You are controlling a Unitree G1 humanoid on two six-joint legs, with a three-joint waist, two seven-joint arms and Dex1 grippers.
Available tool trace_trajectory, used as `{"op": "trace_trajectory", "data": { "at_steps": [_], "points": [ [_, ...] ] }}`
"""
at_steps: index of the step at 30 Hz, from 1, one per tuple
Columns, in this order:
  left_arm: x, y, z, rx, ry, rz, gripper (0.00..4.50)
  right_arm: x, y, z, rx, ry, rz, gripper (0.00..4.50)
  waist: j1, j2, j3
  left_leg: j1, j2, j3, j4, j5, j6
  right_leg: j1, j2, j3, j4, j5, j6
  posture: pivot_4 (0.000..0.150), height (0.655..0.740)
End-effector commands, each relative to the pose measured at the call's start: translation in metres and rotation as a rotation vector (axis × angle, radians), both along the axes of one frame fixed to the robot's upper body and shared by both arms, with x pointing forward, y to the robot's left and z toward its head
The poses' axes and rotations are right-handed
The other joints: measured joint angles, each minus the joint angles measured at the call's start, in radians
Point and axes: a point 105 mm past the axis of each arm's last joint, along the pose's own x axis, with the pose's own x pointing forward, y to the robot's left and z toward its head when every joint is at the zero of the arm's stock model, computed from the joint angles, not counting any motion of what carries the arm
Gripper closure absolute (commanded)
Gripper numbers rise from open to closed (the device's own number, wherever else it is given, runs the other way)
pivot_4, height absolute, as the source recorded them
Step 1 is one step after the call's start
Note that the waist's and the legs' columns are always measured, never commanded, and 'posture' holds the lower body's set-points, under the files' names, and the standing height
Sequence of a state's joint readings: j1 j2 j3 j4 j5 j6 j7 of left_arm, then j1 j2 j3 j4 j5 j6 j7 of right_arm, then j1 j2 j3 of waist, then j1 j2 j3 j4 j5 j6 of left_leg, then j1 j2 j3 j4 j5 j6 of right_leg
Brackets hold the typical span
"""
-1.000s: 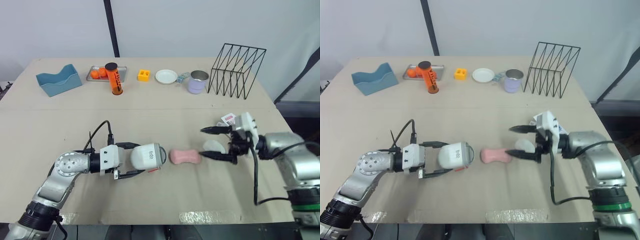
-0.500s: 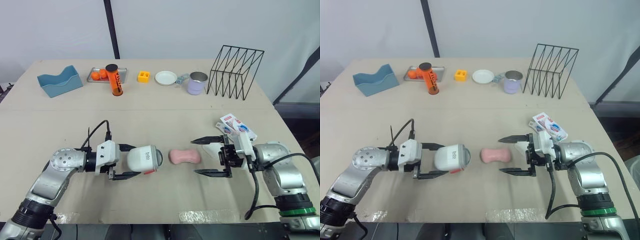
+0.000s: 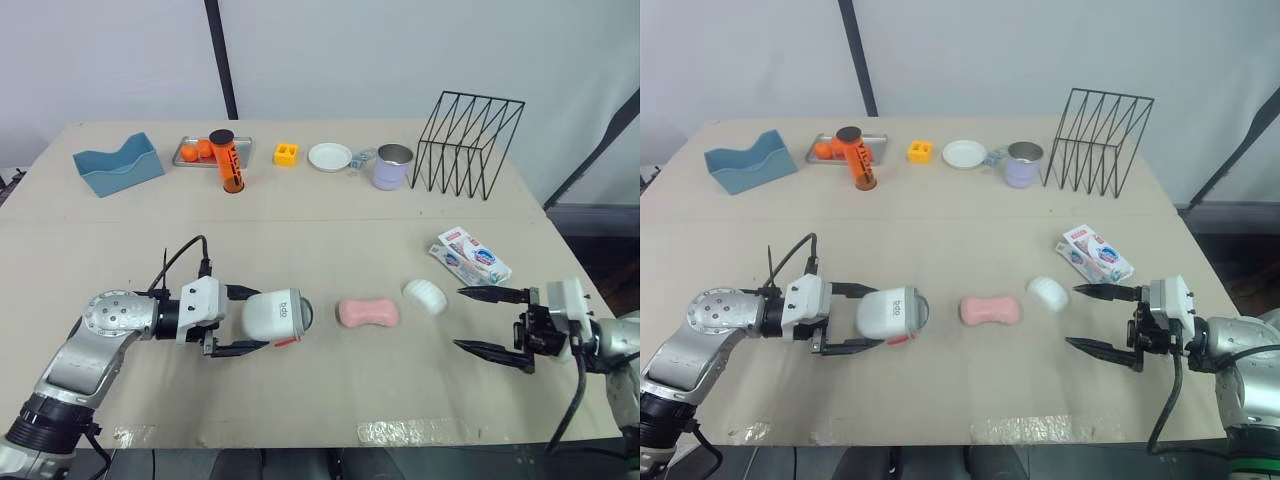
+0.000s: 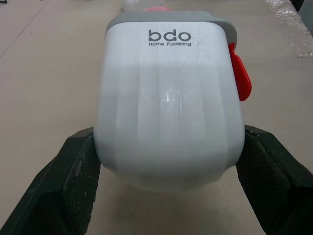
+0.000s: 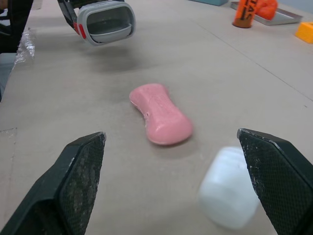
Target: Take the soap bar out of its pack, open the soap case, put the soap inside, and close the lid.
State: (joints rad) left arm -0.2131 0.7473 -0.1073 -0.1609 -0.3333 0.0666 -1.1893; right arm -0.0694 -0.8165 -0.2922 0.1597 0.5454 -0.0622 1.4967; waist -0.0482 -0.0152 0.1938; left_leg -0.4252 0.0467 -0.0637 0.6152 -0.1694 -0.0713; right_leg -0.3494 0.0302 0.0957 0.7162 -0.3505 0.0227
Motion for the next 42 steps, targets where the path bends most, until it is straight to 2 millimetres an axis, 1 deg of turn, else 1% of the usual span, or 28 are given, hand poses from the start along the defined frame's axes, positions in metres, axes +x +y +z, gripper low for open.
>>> {"op": "trace_trajectory", "data": {
  "at_steps": [1, 3, 7, 14, 24, 26, 31, 36, 42],
  "points": [
    [0.002, 0.007, 0.012, 0.031, -0.041, -0.024, 0.93, -0.003, -0.006, 0.013, 0.005, -0.053, -0.022, 0.07, -0.002, 0.000, 0.000, 0.001, 0.000, 0.001, 0.000, 0.000, 0.000, 0.000, 0.000, 0.001, 0.000, 0.000, 0.000, 0.150, 0.7400],
    [0.003, 0.009, 0.013, 0.053, -0.037, -0.028, 0.93, -0.006, -0.004, 0.013, 0.009, -0.047, -0.007, 0.07, -0.002, 0.000, 0.000, 0.001, 0.000, 0.002, 0.000, 0.000, 0.001, 0.001, 0.000, 0.002, 0.000, -0.002, 0.003, 0.150, 0.7400],
    [0.007, 0.016, 0.013, 0.121, -0.025, -0.031, 0.93, -0.014, 0.003, 0.010, -0.014, -0.031, 0.058, 0.07, 0.000, 0.000, 0.000, 0.001, 0.000, 0.001, 0.000, -0.001, 0.001, 0.001, 0.000, 0.001, 0.000, -0.002, 0.003, 0.150, 0.7400],
    [0.012, 0.020, 0.018, 0.192, -0.039, -0.028, 0.93, -0.027, 0.009, 0.000, -0.075, 0.004, 0.155, 0.07, 0.000, 0.000, 0.000, 0.001, 0.000, 0.002, 0.000, -0.001, 0.002, 0.001, 0.000, 0.002, -0.001, -0.002, 0.003, 0.150, 0.7400],
    [0.006, 0.020, 0.023, 0.290, -0.027, -0.092, 0.93, -0.023, 0.014, -0.002, -0.071, 0.008, 0.162, 0.07, 0.000, 0.000, 0.000, 0.001, 0.000, 0.002, 0.000, -0.001, 0.002, 0.001, 0.000, 0.002, -0.001, -0.002, 0.003, 0.150, 0.7400],
    [0.009, 0.019, 0.023, 0.322, -0.034, -0.081, 0.93, -0.021, 0.016, -0.002, -0.069, 0.008, 0.163, 0.07, 0.000, 0.000, 0.000, 0.001, 0.000, 0.002, 0.000, -0.001, 0.002, 0.001, 0.000, 0.002, -0.001, -0.002, 0.003, 0.150, 0.7400],
    [0.012, 0.007, 0.028, 0.319, -0.032, -0.062, 0.93, -0.020, 0.019, -0.002, -0.063, 0.012, 0.165, 0.07, 0.000, 0.000, 0.000, 0.000, 0.000, 0.002, 0.000, -0.002, 0.002, 0.001, 0.000, 0.002, -0.001, -0.002, 0.003, 0.150, 0.7400],
    [0.013, 0.008, 0.022, 0.372, -0.021, -0.056, 0.93, -0.020, 0.021, -0.003, -0.061, 0.014, 0.166, 0.07, 0.000, 0.000, 0.000, 0.001, 0.000, 0.002, 0.001, -0.001, 0.002, 0.001, 0.000, 0.002, -0.001, -0.002, 0.003, 0.150, 0.7400],
    [0.014, 0.009, 0.023, 0.396, -0.026, -0.066, 0.93, -0.020, 0.021, -0.004, -0.066, 0.018, 0.169, 0.07, 0.000, 0.000, 0.000, 0.001, 0.000, 0.002, 0.001, -0.002, 0.002, 0.001, 0.000, 0.002, -0.001, -0.002, 0.003, 0.150, 0.7400]
  ]
}}
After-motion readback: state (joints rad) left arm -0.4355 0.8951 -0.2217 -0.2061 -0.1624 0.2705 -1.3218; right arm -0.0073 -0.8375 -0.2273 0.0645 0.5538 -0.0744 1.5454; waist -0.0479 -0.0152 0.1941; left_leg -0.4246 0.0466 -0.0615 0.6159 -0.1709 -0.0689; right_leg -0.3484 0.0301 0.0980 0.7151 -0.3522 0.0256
